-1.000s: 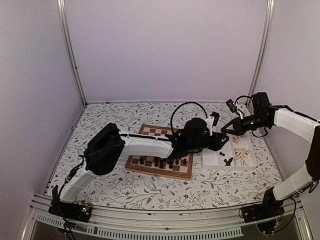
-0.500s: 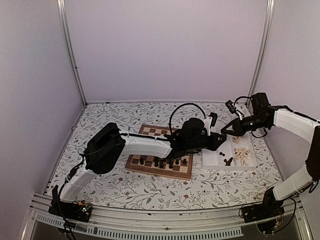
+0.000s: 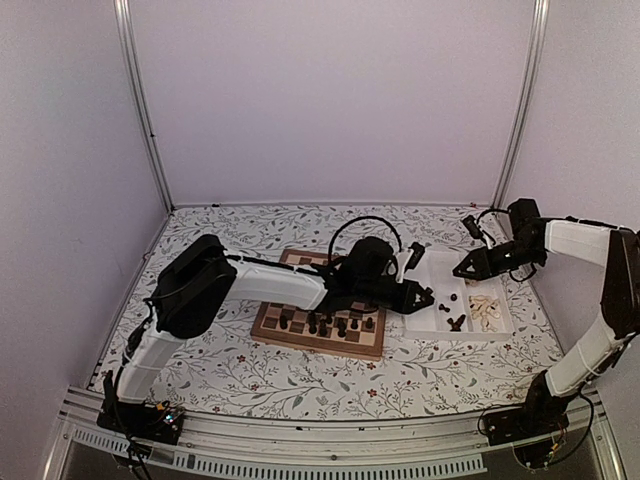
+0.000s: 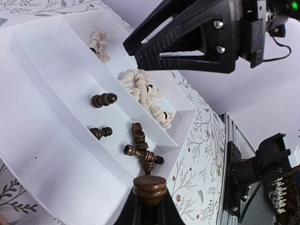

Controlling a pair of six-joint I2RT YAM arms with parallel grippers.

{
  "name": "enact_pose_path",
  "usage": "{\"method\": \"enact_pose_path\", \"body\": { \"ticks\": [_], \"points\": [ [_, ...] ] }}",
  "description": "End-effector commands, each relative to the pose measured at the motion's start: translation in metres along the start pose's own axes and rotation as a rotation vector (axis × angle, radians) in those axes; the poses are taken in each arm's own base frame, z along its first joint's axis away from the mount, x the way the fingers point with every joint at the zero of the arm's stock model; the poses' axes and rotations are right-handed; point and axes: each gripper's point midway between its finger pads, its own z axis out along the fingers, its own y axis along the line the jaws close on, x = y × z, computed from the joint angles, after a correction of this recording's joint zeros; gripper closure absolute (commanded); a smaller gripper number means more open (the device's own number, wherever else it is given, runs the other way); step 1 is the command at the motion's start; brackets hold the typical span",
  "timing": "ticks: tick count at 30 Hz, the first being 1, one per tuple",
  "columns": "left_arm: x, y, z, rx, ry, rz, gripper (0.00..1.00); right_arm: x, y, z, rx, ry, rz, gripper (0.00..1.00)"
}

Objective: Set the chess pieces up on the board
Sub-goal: Pick up the chess piece from the storage box, then place the chess piece on the chessboard.

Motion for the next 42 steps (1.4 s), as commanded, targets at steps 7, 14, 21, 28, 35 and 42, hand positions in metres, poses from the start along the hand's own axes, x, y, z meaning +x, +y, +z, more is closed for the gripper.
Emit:
{"method": "enact_pose_path", "body": {
  "ticks": [7,14,21,28,35,42],
  "points": [
    [-0.020,-0.023,-0.051,0.211,0.194,0.080,1.00,0.003,0.071,-0.032,-0.272,-0.014,-0.335,0.54],
    [0.000,-0.043,-0.089,0.325,0.405,0.102,1.00,0.011,0.109,-0.051,-0.193,-0.011,-0.859,0.47],
    [0.015,-0.054,-0.105,0.374,0.494,0.093,1.00,0.021,0.146,-0.025,-0.118,0.118,-1.084,0.53],
    [0.021,-0.061,-0.109,0.401,0.519,0.083,1.00,0.031,0.173,-0.002,-0.103,0.186,-1.196,0.55],
    [0.026,-0.067,-0.109,0.431,0.536,0.067,1.00,0.036,0.190,0.020,-0.094,0.234,-1.229,0.60],
    [0.033,-0.070,-0.109,0.458,0.560,0.050,1.00,0.039,0.202,0.036,-0.072,0.257,-1.266,0.62]
  ]
}}
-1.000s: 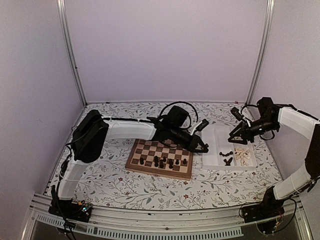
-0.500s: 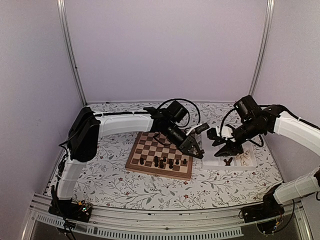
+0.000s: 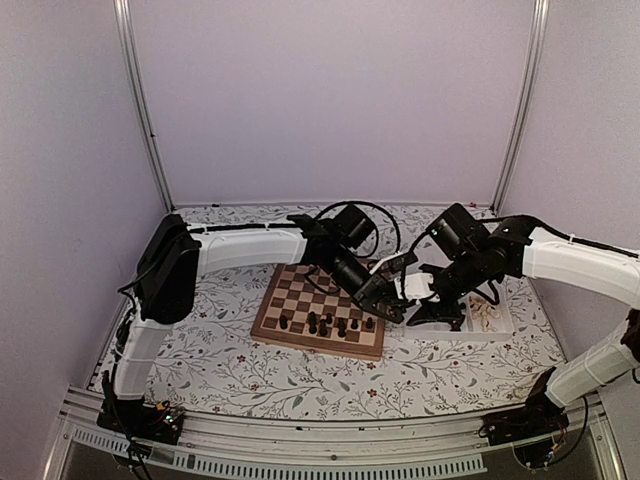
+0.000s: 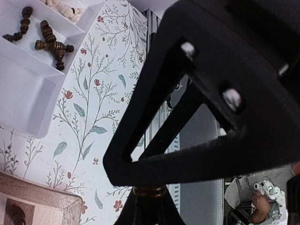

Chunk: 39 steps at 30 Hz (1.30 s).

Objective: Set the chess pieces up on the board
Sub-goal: Place the chess piece on the chessboard.

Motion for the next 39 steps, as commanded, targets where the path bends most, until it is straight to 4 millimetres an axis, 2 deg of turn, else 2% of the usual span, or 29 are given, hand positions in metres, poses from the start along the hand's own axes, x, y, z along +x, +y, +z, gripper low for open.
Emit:
{"method": "enact_pose_path", "body": {
  "ticks": [1,8,11,15,17,19,22,23,24,25,28,30,33,39],
  "points": [
    [-0.004,-0.020,-0.002,0.051,0.006,0.038,1.00,-0.016,-0.012,0.004,0.054,0.006,-0.015,0.63],
    [0.003,-0.019,0.002,0.067,0.037,0.024,1.00,-0.026,-0.013,0.009,0.061,0.022,-0.041,0.68],
    [0.003,-0.018,0.001,0.064,0.040,0.025,0.99,-0.028,-0.015,0.010,0.066,0.022,-0.040,0.80],
    [0.003,-0.014,-0.003,0.032,0.036,0.026,0.86,-0.031,-0.019,0.008,0.085,0.014,-0.026,0.92],
    [0.002,-0.008,-0.010,-0.034,0.022,0.035,0.74,-0.032,-0.020,0.006,0.096,0.001,-0.011,0.95],
    [0.000,-0.005,-0.021,-0.109,-0.013,0.063,0.68,-0.033,-0.020,0.002,0.089,-0.030,0.012,0.95],
    [-0.010,-0.017,-0.046,-0.170,-0.148,0.142,0.64,-0.036,-0.027,-0.012,0.079,-0.118,0.081,0.96],
    [-0.013,-0.025,-0.055,-0.189,-0.208,0.180,0.63,-0.037,-0.030,-0.018,0.069,-0.162,0.106,0.95],
    [-0.020,-0.042,-0.069,-0.206,-0.283,0.243,0.61,-0.037,-0.032,-0.026,0.067,-0.206,0.136,0.96],
    [-0.015,-0.043,-0.075,-0.229,-0.348,0.284,0.60,-0.038,-0.033,-0.031,0.056,-0.247,0.157,0.95],
    [-0.024,-0.070,-0.109,-0.277,-0.629,0.440,0.52,-0.040,-0.033,-0.044,0.034,-0.347,0.209,0.95],
    [-0.031,-0.079,-0.122,-0.309,-0.752,0.486,0.48,-0.044,-0.031,-0.049,0.008,-0.400,0.230,0.96],
    [-0.043,-0.083,-0.121,-0.310,-0.827,0.504,0.46,-0.050,-0.029,-0.053,-0.044,-0.458,0.268,0.95],
    [-0.063,-0.080,-0.099,-0.289,-0.862,0.479,0.45,-0.056,-0.029,-0.057,-0.073,-0.488,0.293,0.95]
  ]
}}
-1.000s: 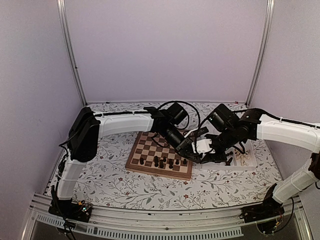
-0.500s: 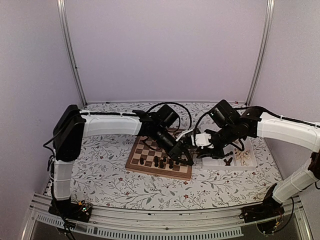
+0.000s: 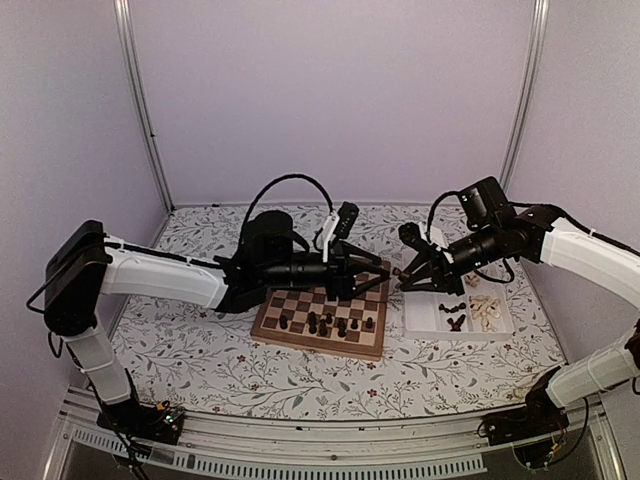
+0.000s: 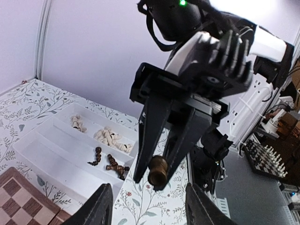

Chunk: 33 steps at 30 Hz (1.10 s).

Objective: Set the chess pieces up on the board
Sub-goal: Place the chess piece on the chessboard.

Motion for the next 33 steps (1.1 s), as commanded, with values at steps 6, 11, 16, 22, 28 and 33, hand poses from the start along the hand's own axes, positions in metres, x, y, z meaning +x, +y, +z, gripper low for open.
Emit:
{"method": "enact_pose_path", "body": {
  "ticks": [6,11,16,22,28,33],
  "points": [
    [-0.018,-0.008,0.029,0.055,-0.105,-0.033,0.51,-0.011,0.009,-0.004,-0.053,-0.068,0.040,0.95],
    [-0.014,-0.011,0.034,0.088,-0.082,-0.050,0.64,-0.011,0.009,-0.003,-0.051,-0.069,0.041,0.94],
    [-0.009,-0.012,0.038,0.113,-0.054,-0.072,0.83,-0.011,0.006,-0.003,-0.043,-0.068,0.043,0.94],
    [-0.007,-0.003,0.034,0.089,-0.036,-0.112,0.76,-0.013,0.003,-0.006,-0.033,-0.077,0.049,0.94],
    [-0.003,0.002,0.032,0.078,-0.019,-0.138,0.75,-0.013,0.002,-0.005,-0.035,-0.081,0.053,0.94],
    [-0.006,0.002,0.030,0.091,-0.027,-0.137,0.88,-0.013,0.001,-0.004,-0.036,-0.078,0.056,0.92]
  ]
}}
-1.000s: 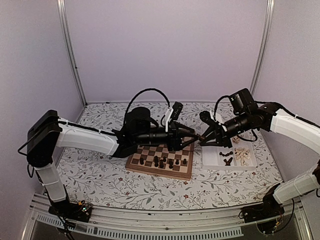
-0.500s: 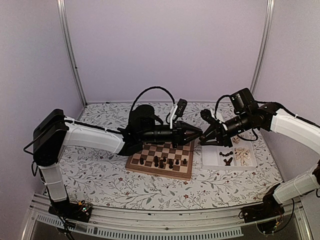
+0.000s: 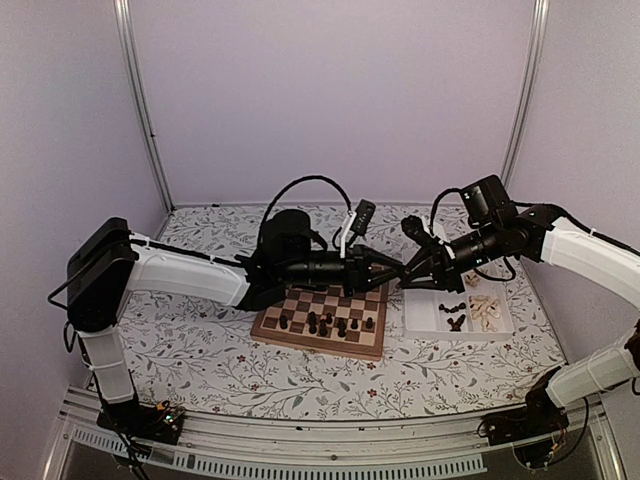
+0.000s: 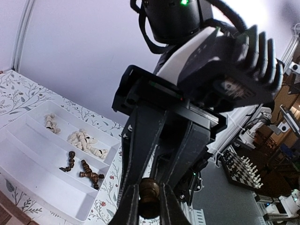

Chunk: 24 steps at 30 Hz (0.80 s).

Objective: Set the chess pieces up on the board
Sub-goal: Place the chess piece on the chessboard.

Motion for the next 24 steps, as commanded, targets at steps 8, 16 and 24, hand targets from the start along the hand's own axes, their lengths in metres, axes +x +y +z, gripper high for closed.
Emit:
{"method": "enact_pose_path", "body": {
  "ticks": [8,16,24],
  "points": [
    [-0.009,0.031,-0.051,-0.252,0.119,0.041,0.94,0.042,-0.022,0.001,0.139,0.088,0.001,0.41],
    [0.036,0.096,-0.205,-0.956,0.541,-0.059,0.90,0.087,-0.070,-0.015,0.316,0.116,0.097,0.38],
    [0.087,0.112,-0.254,-0.983,0.658,-0.244,0.89,0.110,-0.082,-0.010,0.357,0.184,0.156,0.37]
  ]
}}
